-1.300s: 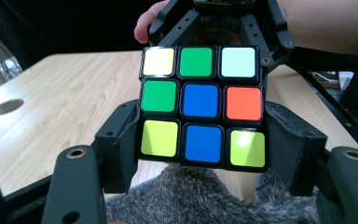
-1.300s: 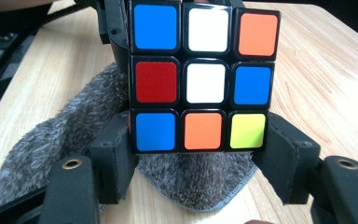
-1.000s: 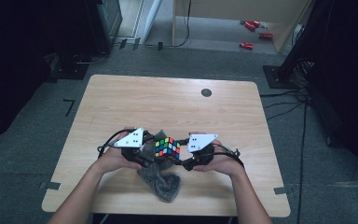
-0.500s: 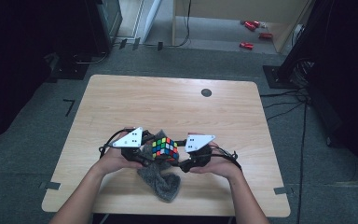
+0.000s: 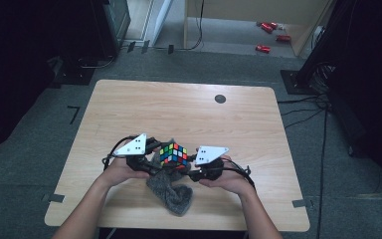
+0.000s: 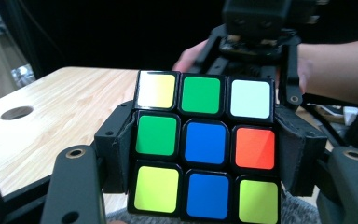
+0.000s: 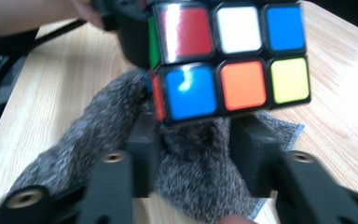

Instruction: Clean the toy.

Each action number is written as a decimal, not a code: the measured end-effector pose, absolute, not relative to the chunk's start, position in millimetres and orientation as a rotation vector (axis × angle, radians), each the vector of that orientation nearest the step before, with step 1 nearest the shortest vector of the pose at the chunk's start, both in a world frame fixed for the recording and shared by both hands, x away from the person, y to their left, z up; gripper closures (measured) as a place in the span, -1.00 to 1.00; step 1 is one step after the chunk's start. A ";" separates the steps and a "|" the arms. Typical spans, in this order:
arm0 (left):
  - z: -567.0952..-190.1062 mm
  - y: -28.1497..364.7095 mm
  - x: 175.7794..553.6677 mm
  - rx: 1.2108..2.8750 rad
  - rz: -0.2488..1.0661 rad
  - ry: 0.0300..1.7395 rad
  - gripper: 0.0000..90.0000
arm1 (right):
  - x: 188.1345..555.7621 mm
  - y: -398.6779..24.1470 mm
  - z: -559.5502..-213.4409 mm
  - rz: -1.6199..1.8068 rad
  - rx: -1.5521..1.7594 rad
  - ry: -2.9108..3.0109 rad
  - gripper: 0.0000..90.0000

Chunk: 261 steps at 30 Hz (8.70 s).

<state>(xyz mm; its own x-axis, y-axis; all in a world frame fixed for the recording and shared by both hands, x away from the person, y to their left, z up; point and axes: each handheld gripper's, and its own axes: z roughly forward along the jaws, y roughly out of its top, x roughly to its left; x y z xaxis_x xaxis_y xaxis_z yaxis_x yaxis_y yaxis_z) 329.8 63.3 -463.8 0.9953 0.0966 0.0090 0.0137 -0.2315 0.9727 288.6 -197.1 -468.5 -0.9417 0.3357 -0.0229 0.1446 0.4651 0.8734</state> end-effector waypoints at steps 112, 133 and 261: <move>-466.5 77.5 326.6 1.814 0.202 0.370 -0.21 | 257.4 -175.4 -454.3 1.404 0.972 1.976 0.69; -456.8 113.0 331.8 1.801 0.263 0.454 -0.21 | 253.2 -113.6 -511.2 1.146 0.843 2.443 -0.45; -462.4 33.9 291.7 1.967 0.260 0.347 -0.21 | 239.7 -167.1 -423.1 1.547 1.058 2.011 0.70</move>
<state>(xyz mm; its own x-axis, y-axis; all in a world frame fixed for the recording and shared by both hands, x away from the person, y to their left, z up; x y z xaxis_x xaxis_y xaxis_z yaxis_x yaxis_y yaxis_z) 291.7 33.9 -462.4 0.9337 0.3571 0.0243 0.1241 -0.3869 0.9137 239.7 -167.1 -423.1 -0.6388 0.7572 0.1367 0.3262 0.1056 0.9394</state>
